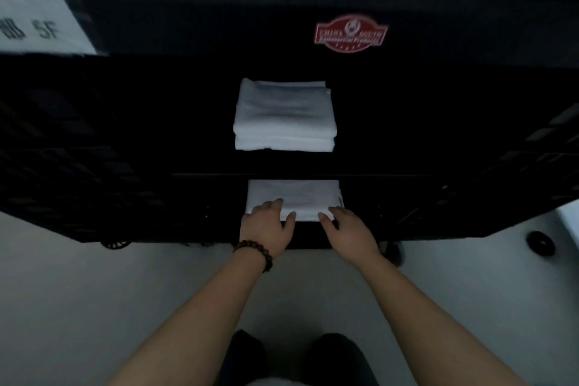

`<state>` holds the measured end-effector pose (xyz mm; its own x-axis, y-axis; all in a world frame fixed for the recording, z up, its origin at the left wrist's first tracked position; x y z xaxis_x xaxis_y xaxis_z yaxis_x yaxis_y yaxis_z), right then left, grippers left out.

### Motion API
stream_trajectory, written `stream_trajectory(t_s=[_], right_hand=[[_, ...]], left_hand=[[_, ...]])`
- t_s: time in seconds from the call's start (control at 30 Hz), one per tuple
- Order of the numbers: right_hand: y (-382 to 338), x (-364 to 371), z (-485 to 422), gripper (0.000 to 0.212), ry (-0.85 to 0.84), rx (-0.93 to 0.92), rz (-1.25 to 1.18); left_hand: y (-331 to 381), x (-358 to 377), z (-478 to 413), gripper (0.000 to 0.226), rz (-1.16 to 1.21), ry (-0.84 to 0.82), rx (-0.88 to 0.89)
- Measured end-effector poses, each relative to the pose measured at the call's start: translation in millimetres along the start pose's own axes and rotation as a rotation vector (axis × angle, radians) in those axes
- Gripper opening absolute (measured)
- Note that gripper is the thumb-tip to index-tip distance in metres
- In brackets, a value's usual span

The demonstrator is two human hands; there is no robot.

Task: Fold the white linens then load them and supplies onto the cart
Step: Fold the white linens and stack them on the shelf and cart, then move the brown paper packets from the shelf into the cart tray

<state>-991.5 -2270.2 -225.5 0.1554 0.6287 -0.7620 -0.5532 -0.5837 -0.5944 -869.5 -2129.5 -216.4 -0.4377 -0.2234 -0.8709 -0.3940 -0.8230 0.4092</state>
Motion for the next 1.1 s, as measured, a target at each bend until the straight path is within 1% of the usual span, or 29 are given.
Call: stream_trajectory(t_s=[0.1,0.23,0.4,0.6,0.73,0.87,1.0,1.1], right_hand=[[-7,-37,22,0.058,0.076,0.015,-0.015],[4,-80,45,0.056,0.178,0.052,-0.017],[41,-124,74,0.056,0.297,0.136,-0.028],[100,-164,123,0.055,0.421,0.288,-0.019],[128,-175,153,0.054,0.472,0.387,-0.036],[138,-178,179,0.05,0.529,0.502,-0.034],[135,-170,202,0.049,0.648,0.625,-0.073],[119,-154,217,0.048,0.733,0.723,-0.101]], left_hand=[[33,-22,17,0.058,-0.006,-0.013,0.032],[80,-31,28,0.058,-0.012,-0.048,0.091],[143,-22,36,0.058,-0.05,-0.073,0.208],[218,9,49,0.058,-0.067,-0.13,0.333],[257,29,60,0.058,-0.077,-0.151,0.435],[282,46,68,0.059,-0.136,-0.201,0.551],[297,59,75,0.058,-0.176,-0.274,0.731],[297,62,83,0.059,-0.211,-0.337,0.854]])
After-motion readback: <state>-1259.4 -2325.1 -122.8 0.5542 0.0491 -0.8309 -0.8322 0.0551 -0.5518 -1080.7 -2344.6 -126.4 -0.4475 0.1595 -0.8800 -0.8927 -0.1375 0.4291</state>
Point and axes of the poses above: each hand's wrist, its own z-axis away from the middle knuckle, its own x-axis out of the palm, y = z × x, the point moved 4 cm from there along -z, towards the middle knuckle, and after that the axes turned 9 degrees about -x, right-handed, at the moved point
